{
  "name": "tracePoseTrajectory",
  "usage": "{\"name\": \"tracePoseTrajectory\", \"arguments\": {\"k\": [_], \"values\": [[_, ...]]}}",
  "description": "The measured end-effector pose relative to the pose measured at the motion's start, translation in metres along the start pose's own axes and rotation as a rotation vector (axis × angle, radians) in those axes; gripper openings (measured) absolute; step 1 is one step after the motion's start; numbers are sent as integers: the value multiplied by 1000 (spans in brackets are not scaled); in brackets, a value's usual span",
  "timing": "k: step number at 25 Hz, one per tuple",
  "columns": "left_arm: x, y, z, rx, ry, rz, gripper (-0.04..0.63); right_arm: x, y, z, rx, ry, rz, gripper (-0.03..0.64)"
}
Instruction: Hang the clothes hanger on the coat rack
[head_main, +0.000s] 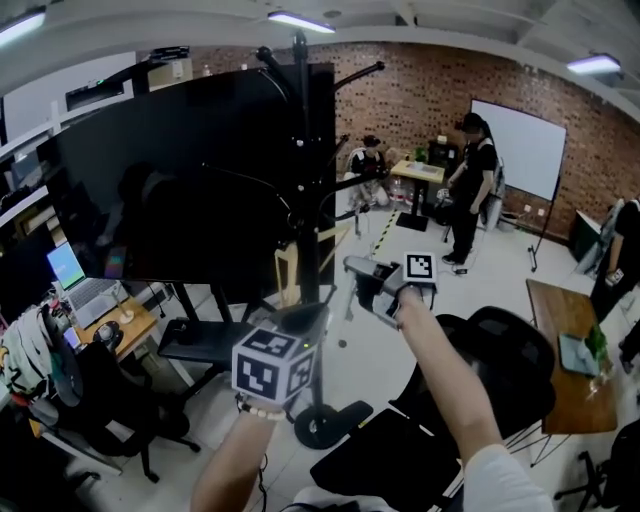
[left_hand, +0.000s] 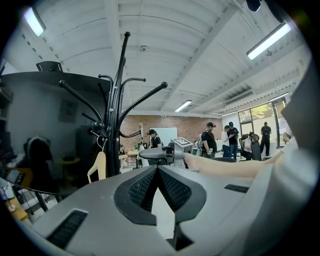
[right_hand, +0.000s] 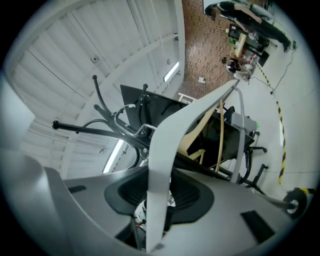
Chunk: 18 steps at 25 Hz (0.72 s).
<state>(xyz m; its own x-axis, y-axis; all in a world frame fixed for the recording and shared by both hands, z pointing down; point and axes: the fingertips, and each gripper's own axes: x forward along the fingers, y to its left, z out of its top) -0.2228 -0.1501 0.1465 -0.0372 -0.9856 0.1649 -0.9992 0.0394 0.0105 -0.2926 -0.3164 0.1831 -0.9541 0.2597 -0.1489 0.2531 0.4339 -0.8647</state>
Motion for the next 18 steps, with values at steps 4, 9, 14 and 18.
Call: {"name": "tracePoseTrajectory", "arguments": {"k": [4, 9, 14, 18], "values": [[7, 8, 0, -9, 1, 11, -8, 10, -12, 6, 14, 15, 14, 144], [13, 14, -4, -10, 7, 23, -8, 15, -25, 6, 38, 22, 31, 144], [13, 15, -8, -20, 14, 20, -8, 16, -34, 2, 67, 16, 36, 144], [13, 15, -8, -24, 13, 19, -8, 16, -42, 2, 70, 20, 29, 144]]}}
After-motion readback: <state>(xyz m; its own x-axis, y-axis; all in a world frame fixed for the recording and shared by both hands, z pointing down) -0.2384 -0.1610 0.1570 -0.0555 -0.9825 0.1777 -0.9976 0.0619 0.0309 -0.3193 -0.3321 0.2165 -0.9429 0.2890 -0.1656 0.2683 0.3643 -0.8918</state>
